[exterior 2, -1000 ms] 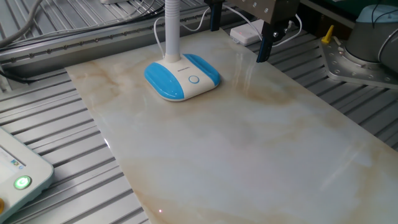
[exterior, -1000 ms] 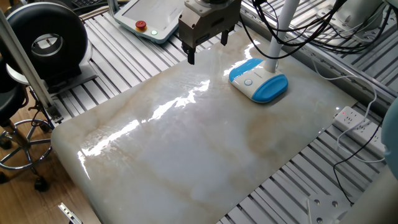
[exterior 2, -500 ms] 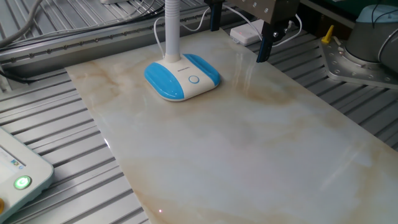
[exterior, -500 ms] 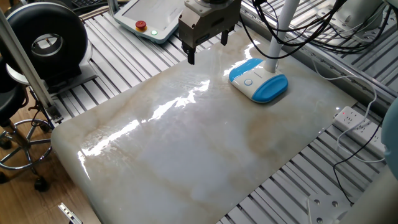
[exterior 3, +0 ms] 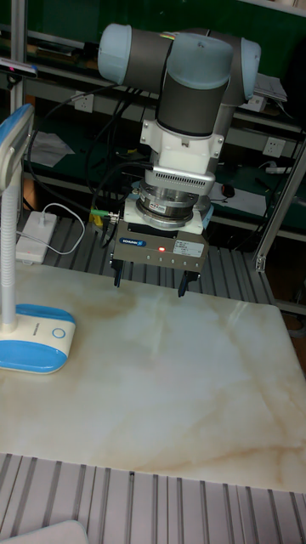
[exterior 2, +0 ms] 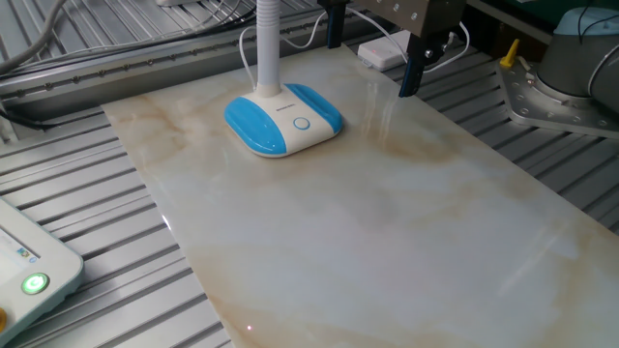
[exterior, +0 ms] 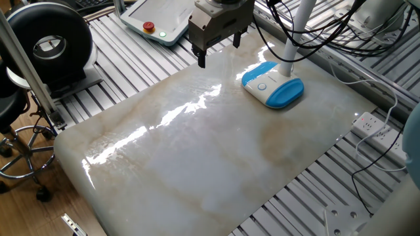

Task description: Turn on the desk lamp by pressing the button

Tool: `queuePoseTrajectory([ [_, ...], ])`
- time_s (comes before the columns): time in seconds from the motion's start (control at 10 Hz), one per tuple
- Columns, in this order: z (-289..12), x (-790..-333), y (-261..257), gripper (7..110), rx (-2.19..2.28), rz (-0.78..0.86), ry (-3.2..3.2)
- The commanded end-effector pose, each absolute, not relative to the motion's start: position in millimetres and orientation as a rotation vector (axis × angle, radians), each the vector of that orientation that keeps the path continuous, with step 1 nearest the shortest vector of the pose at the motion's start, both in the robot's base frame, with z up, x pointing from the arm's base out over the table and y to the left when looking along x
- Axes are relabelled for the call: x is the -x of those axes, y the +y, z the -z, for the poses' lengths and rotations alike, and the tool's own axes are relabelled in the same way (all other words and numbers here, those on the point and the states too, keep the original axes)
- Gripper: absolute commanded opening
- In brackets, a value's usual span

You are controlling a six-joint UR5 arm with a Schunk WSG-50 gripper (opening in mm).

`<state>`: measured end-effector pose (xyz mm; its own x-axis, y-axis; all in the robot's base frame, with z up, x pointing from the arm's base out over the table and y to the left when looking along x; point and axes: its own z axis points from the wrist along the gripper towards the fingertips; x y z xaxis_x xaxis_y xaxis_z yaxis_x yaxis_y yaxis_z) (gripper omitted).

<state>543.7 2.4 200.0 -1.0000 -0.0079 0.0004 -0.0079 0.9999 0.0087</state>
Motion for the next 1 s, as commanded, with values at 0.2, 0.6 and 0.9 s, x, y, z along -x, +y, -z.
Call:
queuePoseTrajectory([
  [0.2,-202.0,-570.7,-8.6,7,0.797,-0.027,-3.157],
  [0.6,-202.3,-569.9,-8.5,7,0.798,-0.025,-3.149],
  [0.9,-205.4,-571.5,-12.3,7,0.867,-0.037,-3.13],
])
